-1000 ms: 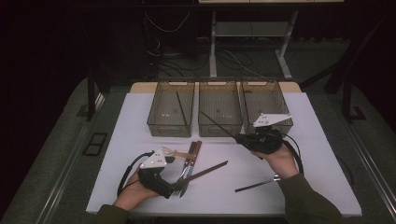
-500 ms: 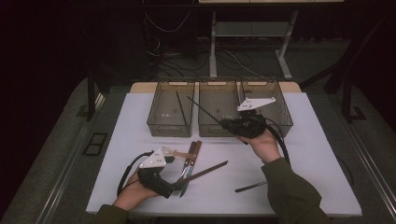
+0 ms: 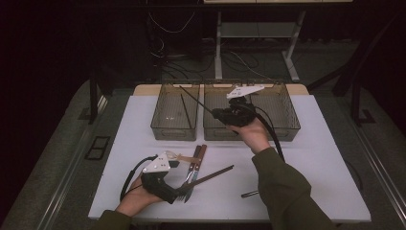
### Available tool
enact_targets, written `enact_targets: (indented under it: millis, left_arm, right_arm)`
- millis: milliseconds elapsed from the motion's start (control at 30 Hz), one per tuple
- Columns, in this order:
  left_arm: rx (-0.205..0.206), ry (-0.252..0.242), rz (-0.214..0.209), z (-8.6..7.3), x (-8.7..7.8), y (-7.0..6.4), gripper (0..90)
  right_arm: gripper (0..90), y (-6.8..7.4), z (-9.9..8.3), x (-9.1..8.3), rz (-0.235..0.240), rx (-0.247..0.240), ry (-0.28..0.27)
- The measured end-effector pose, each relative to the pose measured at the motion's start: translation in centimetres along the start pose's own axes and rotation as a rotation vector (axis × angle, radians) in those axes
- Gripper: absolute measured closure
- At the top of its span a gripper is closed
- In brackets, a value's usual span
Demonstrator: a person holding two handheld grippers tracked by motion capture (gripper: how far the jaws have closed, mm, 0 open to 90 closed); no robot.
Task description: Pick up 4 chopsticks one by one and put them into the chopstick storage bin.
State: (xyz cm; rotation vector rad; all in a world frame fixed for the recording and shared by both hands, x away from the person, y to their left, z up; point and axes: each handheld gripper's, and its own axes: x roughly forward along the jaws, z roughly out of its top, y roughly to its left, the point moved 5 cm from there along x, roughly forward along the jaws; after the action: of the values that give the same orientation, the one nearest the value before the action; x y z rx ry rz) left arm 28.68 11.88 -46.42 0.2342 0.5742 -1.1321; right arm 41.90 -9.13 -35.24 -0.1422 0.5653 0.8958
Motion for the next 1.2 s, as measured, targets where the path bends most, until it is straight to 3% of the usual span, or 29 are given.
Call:
enact_targets:
  millis: [400, 900, 967, 1200]
  left_arm:
    - [-0.002, 0.003, -0.006, 0.0, 0.0, -0.1, 0.0]
    - [0.004, -0.002, -0.018, 0.0, 0.0, -0.3, 0.0]
    - [0.021, -0.001, -0.015, 0.1, -0.1, -0.2, 0.0]
    - [0.019, 0.0, -0.022, 0.1, -0.2, -0.2, 0.0]
  right_arm:
    - [85.7, 0.0, 2.6, 4.0, -0.023, 0.018, -0.021]
    - [85.7, 0.0, 4.0, 9.8, -0.048, 0.052, -0.017]
    - [85.7, 0.1, 4.1, 10.6, -0.053, 0.055, -0.011]
    - [85.7, 0.8, 4.1, 13.4, -0.06, 0.061, 0.02]
